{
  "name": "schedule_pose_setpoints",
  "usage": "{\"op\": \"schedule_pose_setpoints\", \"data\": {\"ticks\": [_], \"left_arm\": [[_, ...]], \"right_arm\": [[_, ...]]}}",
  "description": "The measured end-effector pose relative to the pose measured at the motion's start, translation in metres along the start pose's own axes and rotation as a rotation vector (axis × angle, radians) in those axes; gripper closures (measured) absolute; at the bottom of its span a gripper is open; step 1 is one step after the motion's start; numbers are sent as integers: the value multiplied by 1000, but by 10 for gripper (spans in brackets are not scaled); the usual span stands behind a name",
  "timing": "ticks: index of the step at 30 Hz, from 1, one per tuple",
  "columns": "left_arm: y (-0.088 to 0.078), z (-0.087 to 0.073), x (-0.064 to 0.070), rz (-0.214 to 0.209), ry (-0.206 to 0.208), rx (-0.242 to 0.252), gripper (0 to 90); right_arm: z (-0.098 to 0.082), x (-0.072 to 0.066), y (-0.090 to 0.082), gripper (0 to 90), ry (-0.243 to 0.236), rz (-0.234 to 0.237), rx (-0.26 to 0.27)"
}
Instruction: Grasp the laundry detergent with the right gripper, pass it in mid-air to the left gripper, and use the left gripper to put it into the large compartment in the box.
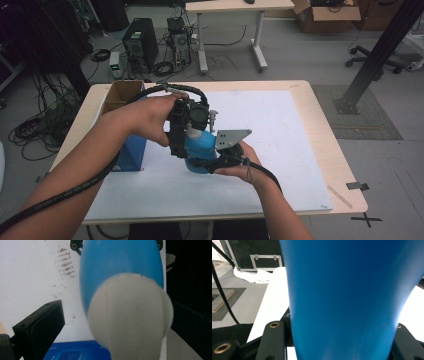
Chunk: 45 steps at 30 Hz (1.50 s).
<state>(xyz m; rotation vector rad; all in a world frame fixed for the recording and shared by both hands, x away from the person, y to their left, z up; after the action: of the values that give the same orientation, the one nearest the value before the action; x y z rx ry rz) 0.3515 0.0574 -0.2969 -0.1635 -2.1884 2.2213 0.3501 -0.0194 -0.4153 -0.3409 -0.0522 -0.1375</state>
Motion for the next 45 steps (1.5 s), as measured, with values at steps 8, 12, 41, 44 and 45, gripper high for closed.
{"op": "schedule_pose_setpoints", "data": {"ticks": [8,12,41,44,45], "left_arm": [[2,1,1,6,3,3,2],[3,1,1,12,5,2,4],[6,5,0,50,2,-19,178],[6,5,0,55,5,-14,195],[6,5,0,55,5,-14,206]], "right_arm": [[2,1,8,454,2,1,3],[4,0,12,455,0,6,8],[11,0,15,454,11,5,26],[11,0,15,454,12,3,27],[11,0,15,454,12,3,27]]}}
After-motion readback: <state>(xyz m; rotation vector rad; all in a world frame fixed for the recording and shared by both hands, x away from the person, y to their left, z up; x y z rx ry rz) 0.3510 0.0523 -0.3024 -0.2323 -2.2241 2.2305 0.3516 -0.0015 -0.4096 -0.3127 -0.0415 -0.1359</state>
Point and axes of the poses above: each handheld gripper's, and its own axes: y roughly forward along the jaws, z roughly out of its top, x roughly to its right, the point moved 6 cm from there along y, roughly forward along the jaws, and after that the axes turned 2 degrees about -y, right-handed, at the moved point
